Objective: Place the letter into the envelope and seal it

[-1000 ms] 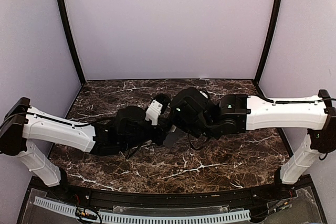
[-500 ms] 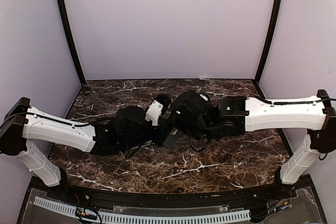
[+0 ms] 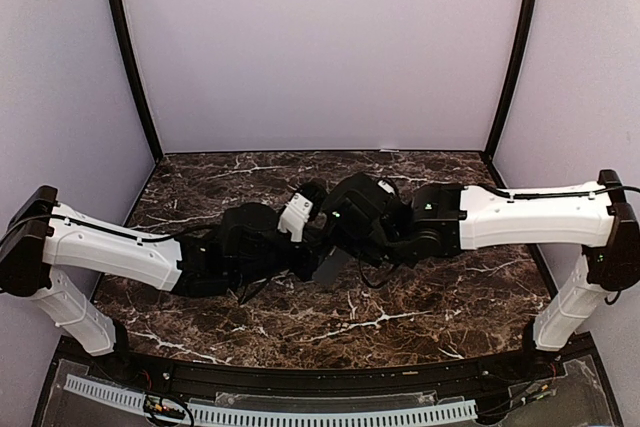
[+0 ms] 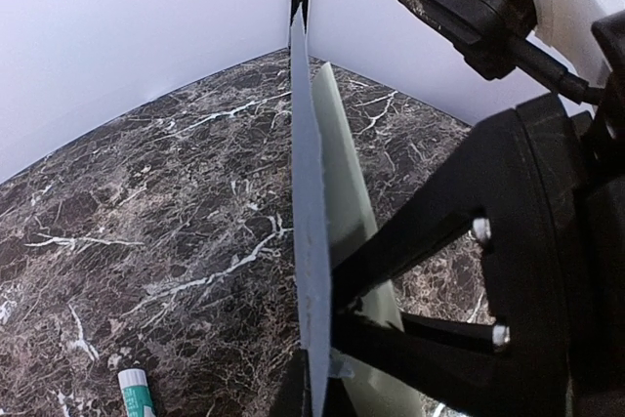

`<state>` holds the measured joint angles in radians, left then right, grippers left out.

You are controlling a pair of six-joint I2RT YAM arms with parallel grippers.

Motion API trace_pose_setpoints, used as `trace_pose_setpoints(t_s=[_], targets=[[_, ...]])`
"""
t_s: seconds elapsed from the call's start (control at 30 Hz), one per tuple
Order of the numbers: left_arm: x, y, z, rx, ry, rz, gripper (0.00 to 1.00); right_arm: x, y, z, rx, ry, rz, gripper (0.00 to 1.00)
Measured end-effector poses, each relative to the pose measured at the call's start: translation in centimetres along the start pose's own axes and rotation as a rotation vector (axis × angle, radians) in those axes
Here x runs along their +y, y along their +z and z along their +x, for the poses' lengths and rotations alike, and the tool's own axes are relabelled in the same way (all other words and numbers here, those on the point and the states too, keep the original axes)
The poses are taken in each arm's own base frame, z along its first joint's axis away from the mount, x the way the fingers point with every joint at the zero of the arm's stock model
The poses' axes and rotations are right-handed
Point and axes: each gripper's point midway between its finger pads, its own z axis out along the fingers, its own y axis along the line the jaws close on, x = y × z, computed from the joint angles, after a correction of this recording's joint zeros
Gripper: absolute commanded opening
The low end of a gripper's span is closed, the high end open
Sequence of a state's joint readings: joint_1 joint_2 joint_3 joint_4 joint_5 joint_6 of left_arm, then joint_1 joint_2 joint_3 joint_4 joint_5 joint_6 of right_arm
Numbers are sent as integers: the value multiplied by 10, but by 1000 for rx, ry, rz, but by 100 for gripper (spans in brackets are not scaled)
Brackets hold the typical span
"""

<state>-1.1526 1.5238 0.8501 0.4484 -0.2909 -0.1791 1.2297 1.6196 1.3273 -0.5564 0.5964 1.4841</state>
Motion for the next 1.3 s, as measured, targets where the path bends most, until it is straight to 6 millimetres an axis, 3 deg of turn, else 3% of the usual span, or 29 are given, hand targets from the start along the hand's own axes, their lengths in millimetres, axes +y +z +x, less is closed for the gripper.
trace_pose_setpoints(t_s=[0.27,0.6,0.83,1.3], targets=[[2,0,0,-2,0,-15,0,2,2,0,13,-86,-20,28],[7,0,-1,-9,-18,-44,0,7,-11,-3,36,-146,-100,29],[7,0,-2,-10,-23,-43,0,18,-17,-5,33,-179,-161,21],[5,0,-2,-9,-34,-35,0,10,-12,-6,30,-199,-144,5]])
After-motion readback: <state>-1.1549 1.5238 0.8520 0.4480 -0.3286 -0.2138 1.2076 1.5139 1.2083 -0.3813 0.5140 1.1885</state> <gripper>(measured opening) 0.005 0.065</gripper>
